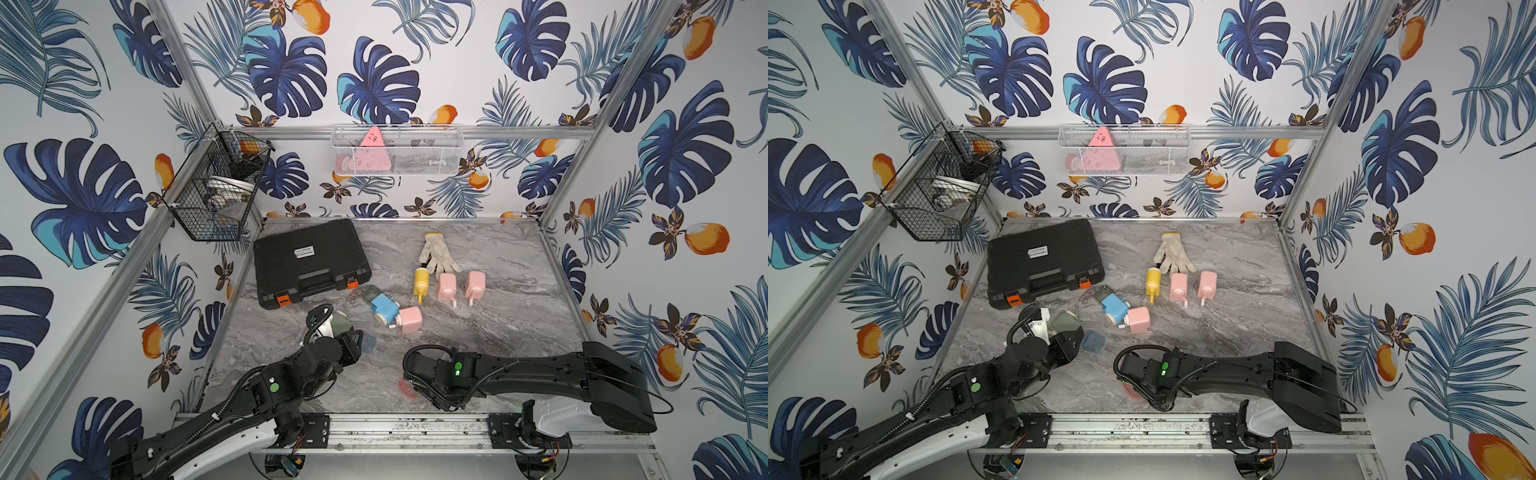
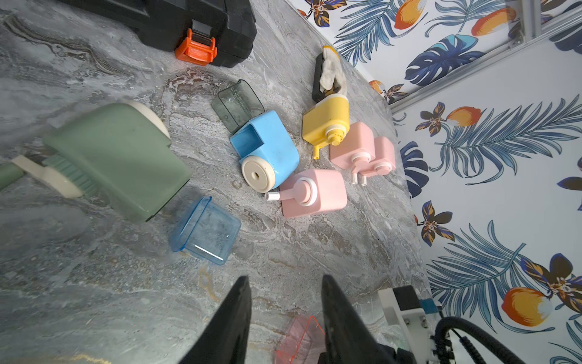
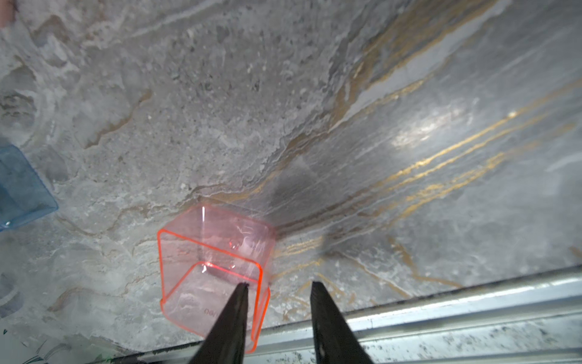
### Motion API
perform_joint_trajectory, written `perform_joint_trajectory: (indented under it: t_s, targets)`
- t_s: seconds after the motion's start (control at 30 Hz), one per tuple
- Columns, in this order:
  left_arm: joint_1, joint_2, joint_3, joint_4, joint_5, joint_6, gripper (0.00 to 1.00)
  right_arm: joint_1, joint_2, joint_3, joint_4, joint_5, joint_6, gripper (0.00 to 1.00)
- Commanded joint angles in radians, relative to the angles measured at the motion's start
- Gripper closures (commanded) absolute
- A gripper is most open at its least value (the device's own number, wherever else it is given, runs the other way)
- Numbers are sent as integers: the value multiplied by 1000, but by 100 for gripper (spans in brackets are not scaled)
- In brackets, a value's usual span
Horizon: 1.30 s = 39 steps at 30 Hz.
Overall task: Put the tray back into the pencil sharpener
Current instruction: Place the container at the center of the board, then pick up the container from the center of the board.
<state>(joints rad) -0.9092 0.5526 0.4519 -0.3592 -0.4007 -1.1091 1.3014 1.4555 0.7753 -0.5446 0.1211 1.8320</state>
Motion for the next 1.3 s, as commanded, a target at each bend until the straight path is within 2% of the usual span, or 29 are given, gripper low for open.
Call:
perform_joint_trajectory:
  t_s: [0.0, 0.13, 0.27, 0.5, 0.63, 0.73, 0.87, 0.97, 1.1, 1.27]
  targets:
    - [2, -25, -13, 11, -10, -15, 59, 1, 14, 6, 7, -12, 45, 68]
    - [3, -43, -15, -4, -19, -17, 59, 1, 20, -7, 11, -23, 50, 76]
    - [2, -51, -19, -11, -22, -20, 60, 1, 26, -15, 6, -27, 52, 88]
    - [3, -65, -19, -35, -47, -32, 63, -1, 13, -37, -15, -33, 48, 95]
    - [3, -92, -19, -63, -91, -45, 66, -10, -74, -38, -110, 41, -13, 100]
    - [3, -84, -10, -66, -103, -37, 67, -82, -182, -5, -231, 111, -191, 100]
    - [6, -23, 6, 2, -60, 17, 67, -204, -314, 94, -279, 134, -732, 100]
    - [17, 30, 29, 42, -30, 34, 68, -284, -327, 213, -390, 159, -1036, 100]
    - [60, 72, 51, 71, -3, 58, 69, -339, -304, 324, -428, 263, -1302, 100]
    - [188, 123, 73, 101, 109, 97, 68, -444, -266, 297, -328, 157, -1644, 100]
